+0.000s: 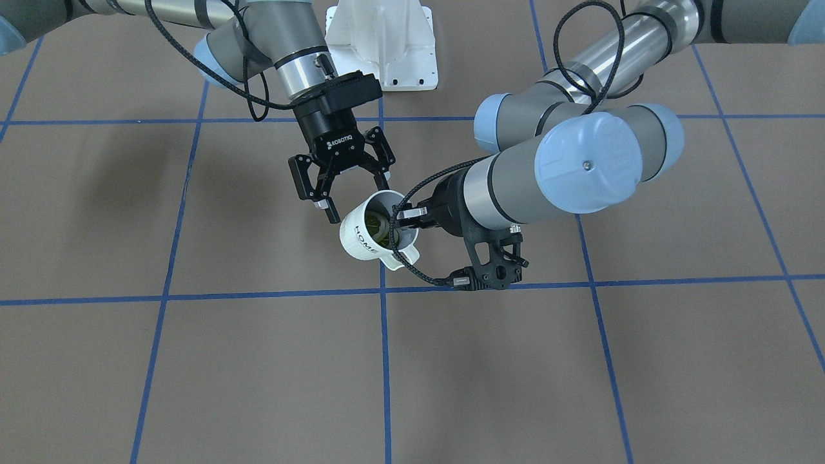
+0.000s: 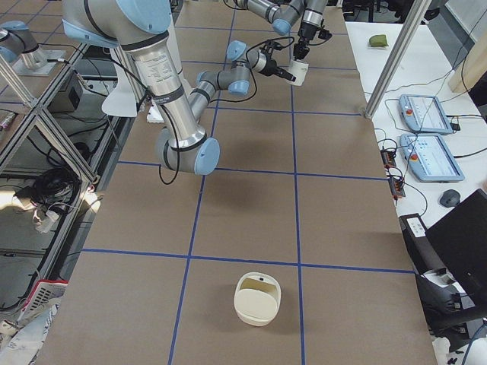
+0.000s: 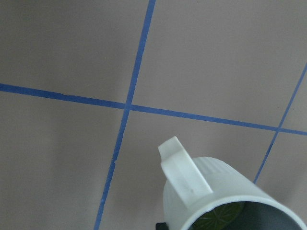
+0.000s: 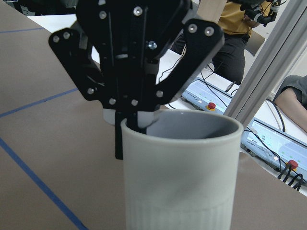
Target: Left arm hands cup to right arm to dump lemon
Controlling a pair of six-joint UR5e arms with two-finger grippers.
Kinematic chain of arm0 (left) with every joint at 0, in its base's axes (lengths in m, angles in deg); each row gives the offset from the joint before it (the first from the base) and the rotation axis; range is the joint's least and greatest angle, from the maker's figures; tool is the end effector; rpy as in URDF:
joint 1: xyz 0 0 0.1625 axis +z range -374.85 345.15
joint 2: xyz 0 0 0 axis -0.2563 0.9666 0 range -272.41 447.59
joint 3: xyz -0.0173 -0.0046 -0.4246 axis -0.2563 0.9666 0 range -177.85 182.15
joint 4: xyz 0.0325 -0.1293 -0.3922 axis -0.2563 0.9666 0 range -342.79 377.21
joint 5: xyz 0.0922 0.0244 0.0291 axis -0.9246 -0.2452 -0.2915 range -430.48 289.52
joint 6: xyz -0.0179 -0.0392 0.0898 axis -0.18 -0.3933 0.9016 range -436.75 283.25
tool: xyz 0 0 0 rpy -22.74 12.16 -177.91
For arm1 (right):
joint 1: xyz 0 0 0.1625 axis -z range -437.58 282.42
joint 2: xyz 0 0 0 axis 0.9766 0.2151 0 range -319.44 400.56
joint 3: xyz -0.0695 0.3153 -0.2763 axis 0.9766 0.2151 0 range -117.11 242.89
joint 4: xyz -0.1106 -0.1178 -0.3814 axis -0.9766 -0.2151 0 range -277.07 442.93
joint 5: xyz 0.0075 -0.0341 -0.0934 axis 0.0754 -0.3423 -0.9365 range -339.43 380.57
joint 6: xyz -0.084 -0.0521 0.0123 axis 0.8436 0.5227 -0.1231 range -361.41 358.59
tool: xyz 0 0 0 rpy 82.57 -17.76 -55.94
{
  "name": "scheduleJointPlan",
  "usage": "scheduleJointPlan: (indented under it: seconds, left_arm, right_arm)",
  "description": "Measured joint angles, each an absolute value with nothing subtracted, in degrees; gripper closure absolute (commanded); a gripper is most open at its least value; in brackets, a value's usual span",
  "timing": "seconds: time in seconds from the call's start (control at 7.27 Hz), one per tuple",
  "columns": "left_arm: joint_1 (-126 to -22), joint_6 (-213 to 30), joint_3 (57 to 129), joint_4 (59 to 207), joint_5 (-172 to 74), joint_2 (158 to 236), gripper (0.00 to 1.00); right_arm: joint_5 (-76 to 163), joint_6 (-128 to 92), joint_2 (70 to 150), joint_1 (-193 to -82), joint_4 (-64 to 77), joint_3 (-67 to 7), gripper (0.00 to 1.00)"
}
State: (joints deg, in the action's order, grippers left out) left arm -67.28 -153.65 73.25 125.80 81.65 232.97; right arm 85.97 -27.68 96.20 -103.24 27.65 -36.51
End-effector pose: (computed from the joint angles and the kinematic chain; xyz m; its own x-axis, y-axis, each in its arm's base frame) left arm 0.4278 -0.6304 0.1157 0.3238 -0.2471 -0.9133 -0.1489 0.9400 -0.3071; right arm -0.4936 -0.4312 0.1625 0.7624 -0.5383 0.3591 -0.1755 0.3621 0.9154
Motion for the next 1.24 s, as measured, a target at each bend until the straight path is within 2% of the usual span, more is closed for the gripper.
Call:
scheduleJointPlan:
  seconds: [1.24]
  left_arm:
    - [-66.1, -154.4, 76.8, 125.5, 81.7, 231.4, 1.00]
  right_arm:
    - [85.9, -27.7, 96.4, -103.2, 28.8, -36.4, 0.01]
